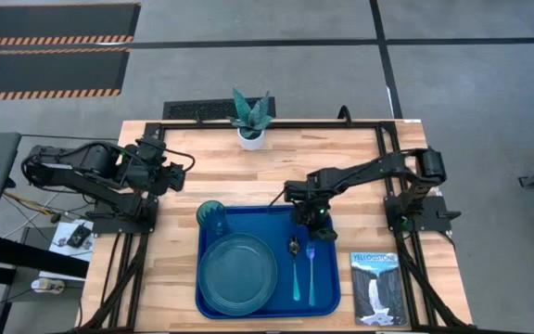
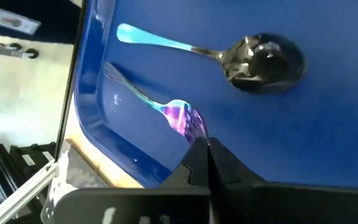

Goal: Pick and place plate/cup/fork/spoon on tray
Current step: Put the blue fork on the blue tray to the right of the blue spoon

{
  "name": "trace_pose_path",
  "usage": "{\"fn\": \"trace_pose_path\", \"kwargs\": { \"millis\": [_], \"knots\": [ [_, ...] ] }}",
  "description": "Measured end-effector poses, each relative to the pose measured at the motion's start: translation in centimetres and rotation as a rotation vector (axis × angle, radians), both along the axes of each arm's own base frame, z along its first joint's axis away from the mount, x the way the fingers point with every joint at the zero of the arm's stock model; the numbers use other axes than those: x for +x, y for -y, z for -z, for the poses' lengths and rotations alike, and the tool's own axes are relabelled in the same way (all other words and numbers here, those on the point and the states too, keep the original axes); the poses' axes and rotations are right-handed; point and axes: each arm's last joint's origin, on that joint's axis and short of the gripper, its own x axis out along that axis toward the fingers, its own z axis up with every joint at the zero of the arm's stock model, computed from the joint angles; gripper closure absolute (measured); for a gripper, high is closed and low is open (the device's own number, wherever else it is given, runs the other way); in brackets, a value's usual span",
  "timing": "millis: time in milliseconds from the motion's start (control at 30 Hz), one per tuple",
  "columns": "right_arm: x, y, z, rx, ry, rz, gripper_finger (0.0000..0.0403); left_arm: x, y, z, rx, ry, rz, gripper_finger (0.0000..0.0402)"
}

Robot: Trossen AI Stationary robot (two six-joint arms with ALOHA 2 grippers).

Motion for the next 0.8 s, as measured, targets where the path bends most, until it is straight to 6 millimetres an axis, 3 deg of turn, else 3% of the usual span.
{"fn": "trace_pose_path", "kwargs": {
  "millis": [233,800],
  "knots": [
    [0.3,0.7,1.5,-0.007,-0.029,-0.013,0.0403,0.0,0.0,0.0,-0.001,0.002,-0.003,0.0141],
    [0.5,2.4,1.5,-0.050,0.042,-0.020,0.0403,0.0,0.0,0.0,-0.001,0.003,-0.004,0.0141]
  ]
}}
